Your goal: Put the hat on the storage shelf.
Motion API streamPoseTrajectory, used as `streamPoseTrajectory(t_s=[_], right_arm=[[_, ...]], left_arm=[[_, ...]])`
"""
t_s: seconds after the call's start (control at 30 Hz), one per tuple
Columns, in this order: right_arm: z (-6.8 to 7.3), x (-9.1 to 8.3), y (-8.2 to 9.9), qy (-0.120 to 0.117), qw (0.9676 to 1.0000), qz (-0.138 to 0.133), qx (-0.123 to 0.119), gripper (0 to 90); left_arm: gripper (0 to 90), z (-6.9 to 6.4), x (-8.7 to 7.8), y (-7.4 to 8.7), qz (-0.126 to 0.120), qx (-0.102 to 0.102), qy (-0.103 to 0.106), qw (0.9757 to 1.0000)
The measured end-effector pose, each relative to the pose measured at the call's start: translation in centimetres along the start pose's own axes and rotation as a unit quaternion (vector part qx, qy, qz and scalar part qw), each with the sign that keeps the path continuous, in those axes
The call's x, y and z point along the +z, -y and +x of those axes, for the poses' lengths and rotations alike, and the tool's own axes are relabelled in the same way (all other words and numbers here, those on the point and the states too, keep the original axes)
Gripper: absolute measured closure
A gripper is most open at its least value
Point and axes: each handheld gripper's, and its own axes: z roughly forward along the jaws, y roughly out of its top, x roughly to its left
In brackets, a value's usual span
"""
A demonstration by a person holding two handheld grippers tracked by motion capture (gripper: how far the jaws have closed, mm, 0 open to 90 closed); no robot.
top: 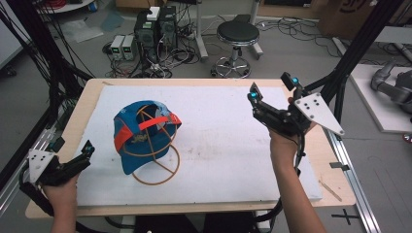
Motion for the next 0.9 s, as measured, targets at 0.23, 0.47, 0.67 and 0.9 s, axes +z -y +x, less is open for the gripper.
streamPoseTrajectory(t_s=[0.23,0.47,0.67,0.9], right_arm=[[-3.3,-2.5,1.6,0.021,0.9997,0.003,0.015,12.7],[-6.1,-5.2,3.9,0.055,0.998,0.012,0.03,12.7],[-7.3,-6.9,5.6,0.066,0.997,0.019,0.035,12.8],[-7.4,-8.5,7.7,0.067,0.9968,0.034,0.028,12.8]], left_arm=[[12.8,0.0,0.0,0.0,0.001,0.002,0.0,1.0],[12.8,-0.1,0.0,0.1,0.003,0.003,-0.001,1.0],[12.8,-0.2,0.2,0.1,0.003,0.004,0.001,1.0],[12.8,-0.2,0.3,0.1,0.001,0.002,0.004,1.0]])
